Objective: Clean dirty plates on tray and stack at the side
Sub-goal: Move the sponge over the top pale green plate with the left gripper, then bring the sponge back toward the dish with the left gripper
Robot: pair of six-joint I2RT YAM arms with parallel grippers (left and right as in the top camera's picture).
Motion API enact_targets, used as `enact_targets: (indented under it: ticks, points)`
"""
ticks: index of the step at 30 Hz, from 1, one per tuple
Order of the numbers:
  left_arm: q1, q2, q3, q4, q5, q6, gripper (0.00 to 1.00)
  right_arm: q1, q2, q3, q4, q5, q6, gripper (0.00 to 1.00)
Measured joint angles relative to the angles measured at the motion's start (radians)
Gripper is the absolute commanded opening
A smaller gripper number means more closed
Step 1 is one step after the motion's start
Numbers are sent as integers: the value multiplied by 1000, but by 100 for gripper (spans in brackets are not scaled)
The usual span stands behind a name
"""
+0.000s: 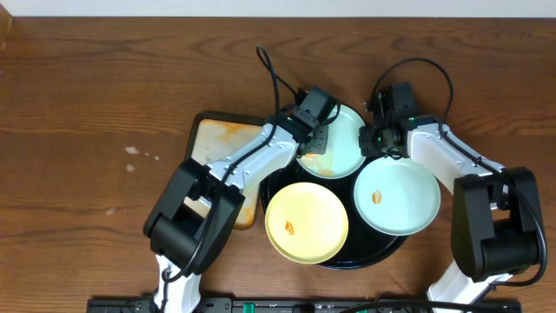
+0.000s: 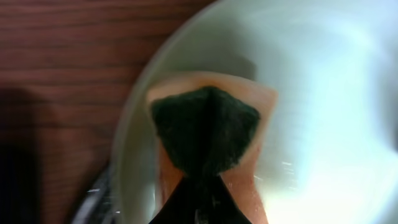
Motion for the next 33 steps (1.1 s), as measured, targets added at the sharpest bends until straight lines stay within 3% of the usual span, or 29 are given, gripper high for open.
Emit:
enact_targets:
  ticks: [6,17,21,31,33]
  points:
    - [-2,2,26,-66,-95,37,7,0,0,1,-5,-6,0,24]
    - [10,28,307,-357,-153,49,8,0,0,1,-8,22,-4,13]
    - [36,7,325,-426,-151,38,7,0,0,1,-6,36,-16,10]
    - [172,-194,325,-684,-140,-56,7,0,-45,2,-8,78,-67,8]
    - [226,-235,325,-728,-140,-68,8,0,-65,2,-8,87,-77,13]
